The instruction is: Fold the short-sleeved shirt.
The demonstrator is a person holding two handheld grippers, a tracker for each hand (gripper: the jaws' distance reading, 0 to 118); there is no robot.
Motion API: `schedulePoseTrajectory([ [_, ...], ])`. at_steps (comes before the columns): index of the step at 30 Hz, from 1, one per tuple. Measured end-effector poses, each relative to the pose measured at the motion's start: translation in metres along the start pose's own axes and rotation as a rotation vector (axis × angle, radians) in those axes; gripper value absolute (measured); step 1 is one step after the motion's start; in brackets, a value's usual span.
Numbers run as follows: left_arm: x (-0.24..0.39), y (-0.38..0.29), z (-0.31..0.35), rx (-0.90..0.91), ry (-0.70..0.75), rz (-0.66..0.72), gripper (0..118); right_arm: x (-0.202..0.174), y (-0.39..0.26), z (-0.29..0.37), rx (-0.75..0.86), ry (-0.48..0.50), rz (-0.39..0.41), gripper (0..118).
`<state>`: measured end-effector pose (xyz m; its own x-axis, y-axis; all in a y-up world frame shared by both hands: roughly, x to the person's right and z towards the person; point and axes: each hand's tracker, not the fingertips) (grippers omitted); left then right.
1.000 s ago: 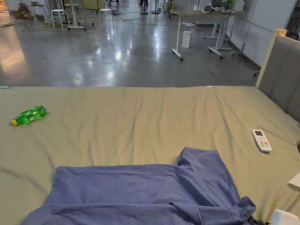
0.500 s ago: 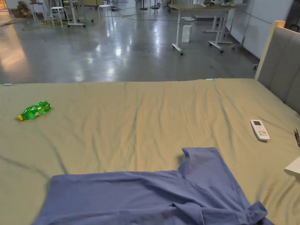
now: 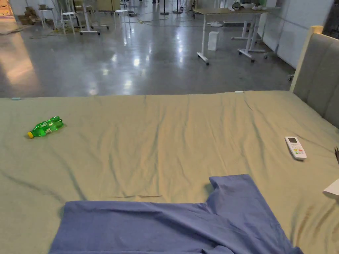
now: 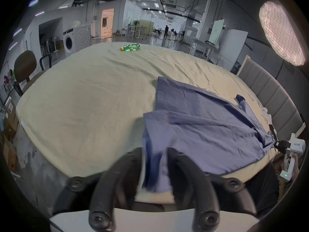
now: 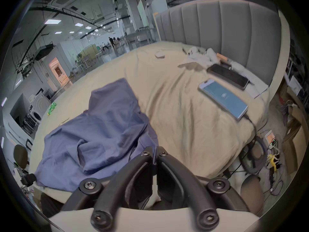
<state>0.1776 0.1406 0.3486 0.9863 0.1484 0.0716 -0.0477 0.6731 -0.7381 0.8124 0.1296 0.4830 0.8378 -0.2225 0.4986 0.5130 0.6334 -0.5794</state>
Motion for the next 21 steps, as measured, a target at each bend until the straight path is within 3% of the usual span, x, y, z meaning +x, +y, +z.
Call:
schedulePoseTrajectory([
  [1,-0.002,0.001,0.000,0.010,-0.002,0.010,80,0.004,-0.002,-0.002,0.000,0.012,-0.029,48],
  [2,-0.007,0.004,0.003,0.038,-0.023,0.048,80,0.006,-0.002,-0.002,0.013,0.010,-0.039,48],
  [3,-0.010,0.007,0.008,0.065,-0.045,0.086,84,0.007,-0.001,0.000,0.018,0.010,-0.032,57],
  [5,-0.008,0.017,0.027,0.131,-0.046,0.109,93,0.004,0.008,0.020,0.086,0.023,-0.002,84],
  [8,0.014,0.036,0.075,0.291,-0.022,-0.036,93,-0.017,0.026,0.066,0.223,0.096,0.099,83],
  [12,0.078,0.052,0.145,0.606,-0.009,-0.230,93,-0.055,0.034,0.123,0.488,0.122,0.266,83],
  [15,0.119,0.051,0.171,0.783,-0.009,-0.349,93,-0.084,0.035,0.151,0.609,0.197,0.346,84],
  [18,0.155,0.046,0.182,0.819,-0.129,-0.334,91,-0.110,0.031,0.164,0.680,0.223,0.417,83],
  [19,0.165,0.044,0.184,0.815,-0.172,-0.329,88,-0.116,0.028,0.165,0.682,0.232,0.437,81],
  [21,0.173,0.040,0.182,0.797,-0.186,-0.349,62,-0.129,0.024,0.169,0.705,0.251,0.476,60],
])
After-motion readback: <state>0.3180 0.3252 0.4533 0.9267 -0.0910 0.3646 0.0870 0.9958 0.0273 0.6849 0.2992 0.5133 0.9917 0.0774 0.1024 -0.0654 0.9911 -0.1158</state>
